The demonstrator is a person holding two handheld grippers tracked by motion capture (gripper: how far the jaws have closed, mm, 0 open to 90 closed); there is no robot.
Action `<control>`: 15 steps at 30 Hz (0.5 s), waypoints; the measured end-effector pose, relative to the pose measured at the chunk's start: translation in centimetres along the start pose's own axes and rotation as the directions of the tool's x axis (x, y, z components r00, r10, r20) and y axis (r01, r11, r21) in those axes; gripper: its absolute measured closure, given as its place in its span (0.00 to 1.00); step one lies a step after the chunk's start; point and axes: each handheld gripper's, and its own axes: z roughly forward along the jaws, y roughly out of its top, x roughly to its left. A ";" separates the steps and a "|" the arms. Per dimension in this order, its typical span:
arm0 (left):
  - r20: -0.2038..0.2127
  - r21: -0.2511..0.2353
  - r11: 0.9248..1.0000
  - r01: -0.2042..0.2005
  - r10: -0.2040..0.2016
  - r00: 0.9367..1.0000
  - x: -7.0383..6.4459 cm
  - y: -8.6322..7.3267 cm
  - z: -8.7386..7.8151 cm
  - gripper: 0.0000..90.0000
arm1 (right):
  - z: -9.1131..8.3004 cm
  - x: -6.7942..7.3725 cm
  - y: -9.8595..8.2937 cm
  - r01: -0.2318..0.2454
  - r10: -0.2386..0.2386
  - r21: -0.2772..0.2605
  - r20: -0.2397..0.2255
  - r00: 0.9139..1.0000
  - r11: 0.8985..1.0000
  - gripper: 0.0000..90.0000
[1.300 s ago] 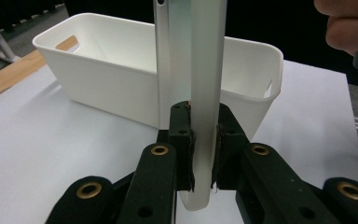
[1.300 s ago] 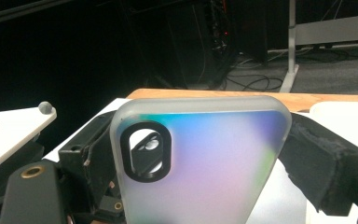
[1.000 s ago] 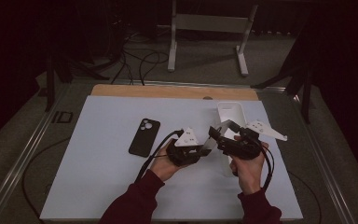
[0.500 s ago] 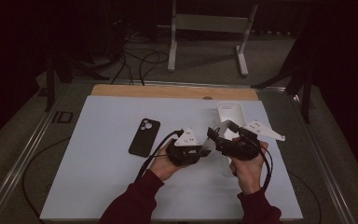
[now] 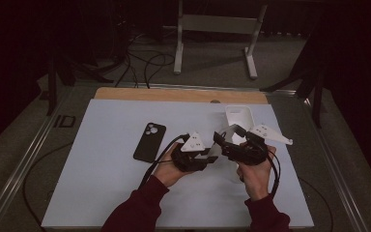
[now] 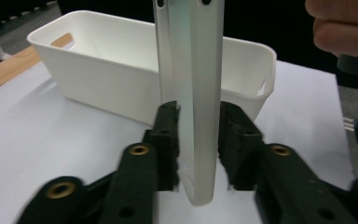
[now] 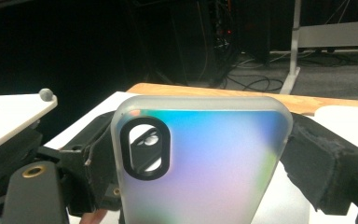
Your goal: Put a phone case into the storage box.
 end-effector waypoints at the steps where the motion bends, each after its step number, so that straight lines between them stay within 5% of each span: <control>1: -0.026 0.007 1.000 0.009 -0.009 1.000 0.2 0.0 -0.3 0.70 | 0.0 0.0 0.0 0.000 0.000 0.000 0.000 1.000 1.000 0.19; 2: -0.027 0.005 1.000 0.013 -0.013 1.000 0.3 0.0 -0.3 0.62 | 0.1 0.1 0.2 0.011 -0.012 0.001 0.012 1.000 1.000 0.19; 8: -0.098 0.019 0.999 0.030 -0.028 0.995 0.5 -0.3 -0.9 0.45 | 0.3 0.1 0.3 0.019 -0.018 0.000 0.025 1.000 1.000 0.19; 15: -0.223 0.021 0.998 0.052 -0.046 0.974 0.9 -0.8 -2.1 0.18 | 0.4 -0.2 0.6 0.025 -0.025 -0.005 0.046 0.999 1.000 0.19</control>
